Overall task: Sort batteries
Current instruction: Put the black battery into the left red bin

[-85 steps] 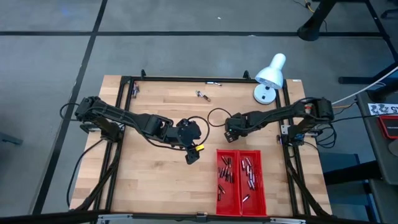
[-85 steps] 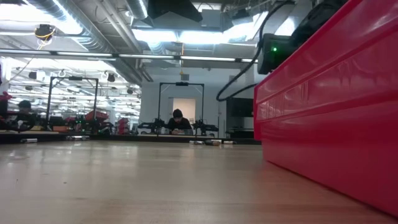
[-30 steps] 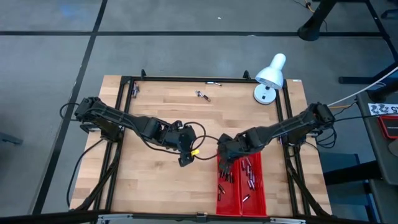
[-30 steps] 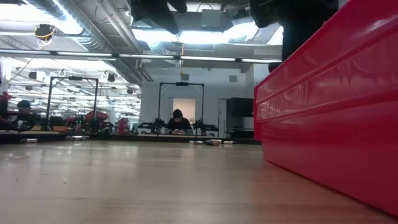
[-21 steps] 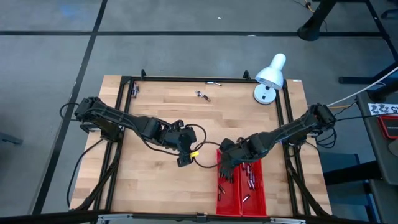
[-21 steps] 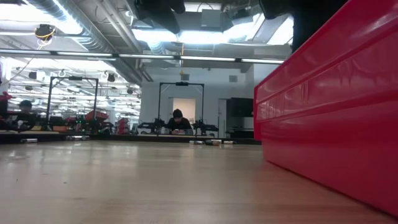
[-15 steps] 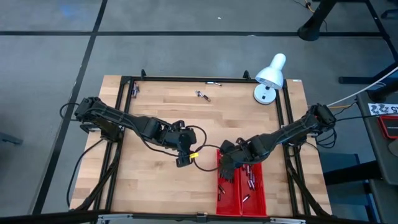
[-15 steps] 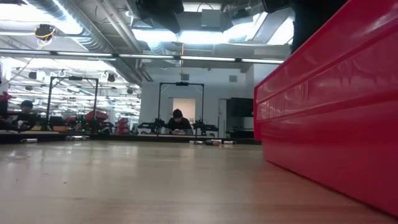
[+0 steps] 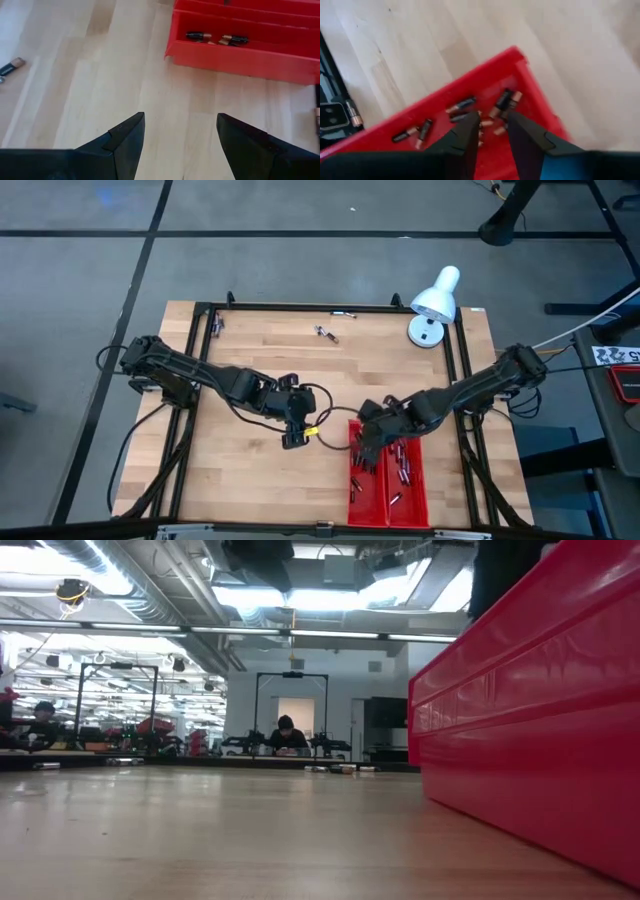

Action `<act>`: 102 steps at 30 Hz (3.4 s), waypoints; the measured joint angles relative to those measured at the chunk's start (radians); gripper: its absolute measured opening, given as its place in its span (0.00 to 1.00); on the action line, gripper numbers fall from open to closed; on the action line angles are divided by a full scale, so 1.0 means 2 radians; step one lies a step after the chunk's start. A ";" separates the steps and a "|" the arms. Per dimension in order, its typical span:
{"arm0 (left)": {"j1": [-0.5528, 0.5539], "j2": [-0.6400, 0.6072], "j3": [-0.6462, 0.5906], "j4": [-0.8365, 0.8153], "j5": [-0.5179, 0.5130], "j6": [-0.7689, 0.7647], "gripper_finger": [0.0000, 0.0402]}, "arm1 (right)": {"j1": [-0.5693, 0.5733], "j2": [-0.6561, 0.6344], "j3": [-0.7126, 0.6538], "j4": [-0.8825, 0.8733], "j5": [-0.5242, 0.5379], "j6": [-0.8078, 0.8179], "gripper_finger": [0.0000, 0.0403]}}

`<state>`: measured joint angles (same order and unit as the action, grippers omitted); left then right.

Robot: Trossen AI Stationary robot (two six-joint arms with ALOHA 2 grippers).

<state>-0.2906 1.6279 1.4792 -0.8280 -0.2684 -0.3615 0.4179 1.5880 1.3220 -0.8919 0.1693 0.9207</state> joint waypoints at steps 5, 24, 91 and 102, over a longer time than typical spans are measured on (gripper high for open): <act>0.016 0.000 0.000 0.004 0.025 0.006 0.59 | -0.022 -0.043 0.000 -0.082 -0.002 -0.005 0.22; 0.118 0.000 0.000 0.027 0.030 -0.009 0.59 | -0.236 -0.096 -0.137 -0.248 -0.049 -0.247 0.12; 0.112 0.000 0.000 -0.031 0.083 0.028 0.59 | -0.393 0.076 -0.319 -0.160 -0.145 -0.416 0.83; 0.112 0.000 0.000 -0.030 0.082 0.028 0.59 | -0.428 0.076 -0.319 -0.158 -0.161 -0.422 0.83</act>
<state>-0.0662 1.6279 1.4799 -0.8886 -0.1036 -0.3061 -0.4376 1.7397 0.6846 -1.2080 -0.1528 0.0772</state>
